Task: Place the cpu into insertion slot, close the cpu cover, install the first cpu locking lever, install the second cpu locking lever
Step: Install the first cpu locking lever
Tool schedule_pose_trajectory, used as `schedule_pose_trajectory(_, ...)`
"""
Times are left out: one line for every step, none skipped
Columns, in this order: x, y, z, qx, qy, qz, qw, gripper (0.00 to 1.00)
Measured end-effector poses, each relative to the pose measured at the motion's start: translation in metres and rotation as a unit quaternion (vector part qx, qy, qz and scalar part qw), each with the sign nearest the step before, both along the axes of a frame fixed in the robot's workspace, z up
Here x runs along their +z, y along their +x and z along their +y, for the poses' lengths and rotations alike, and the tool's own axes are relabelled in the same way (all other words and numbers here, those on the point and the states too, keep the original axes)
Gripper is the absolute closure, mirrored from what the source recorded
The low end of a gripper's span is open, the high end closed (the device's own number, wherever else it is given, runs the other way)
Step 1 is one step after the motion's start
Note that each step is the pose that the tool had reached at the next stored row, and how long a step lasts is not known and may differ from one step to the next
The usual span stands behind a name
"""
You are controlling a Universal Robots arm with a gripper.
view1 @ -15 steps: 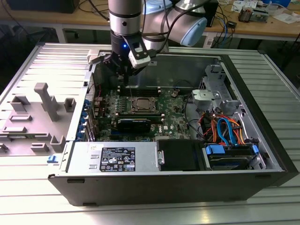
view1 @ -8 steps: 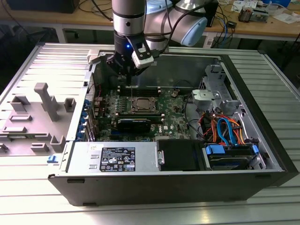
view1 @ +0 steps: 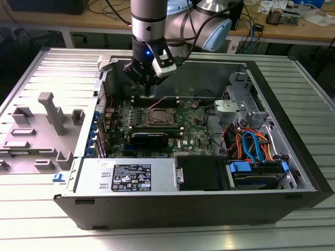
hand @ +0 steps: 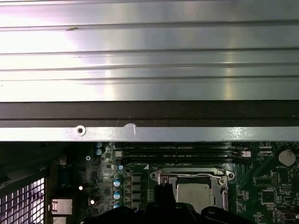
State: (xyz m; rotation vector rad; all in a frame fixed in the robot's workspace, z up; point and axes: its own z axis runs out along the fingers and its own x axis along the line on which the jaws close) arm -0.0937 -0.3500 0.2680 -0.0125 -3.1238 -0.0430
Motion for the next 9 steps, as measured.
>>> schedule_pose_trajectory(-0.0011,0.0003,0.0001,0.0,-0.0001,0.0,1.0,0.89)
schedule_pose_trajectory(-0.0022,0.0006,0.0003,0.001,-0.0003,0.0,1.0,0.89)
schedule_pose_trajectory(-0.0036,0.0012,0.0003,0.004,-0.0004,0.0,1.0,0.89)
schedule_pose_trajectory(-0.0044,0.0014,0.0003,0.007,-0.0004,0.0,1.0,0.89)
schedule_pose_trajectory(-0.0048,0.0015,0.0003,0.009,-0.0005,0.0,1.0,0.89)
schedule_pose_trajectory(-0.0054,0.0017,0.0003,0.011,-0.0005,0.0,0.9999,0.89)
schedule_pose_trajectory(-0.0063,0.0021,0.0003,0.012,-0.0007,0.0,0.9999,0.89)
schedule_pose_trajectory(-0.0072,0.0026,0.0003,0.012,-0.0009,0.0,0.9999,0.89)
schedule_pose_trajectory(-0.0085,0.0031,0.0003,0.012,-0.0011,0.0,0.9999,0.89)
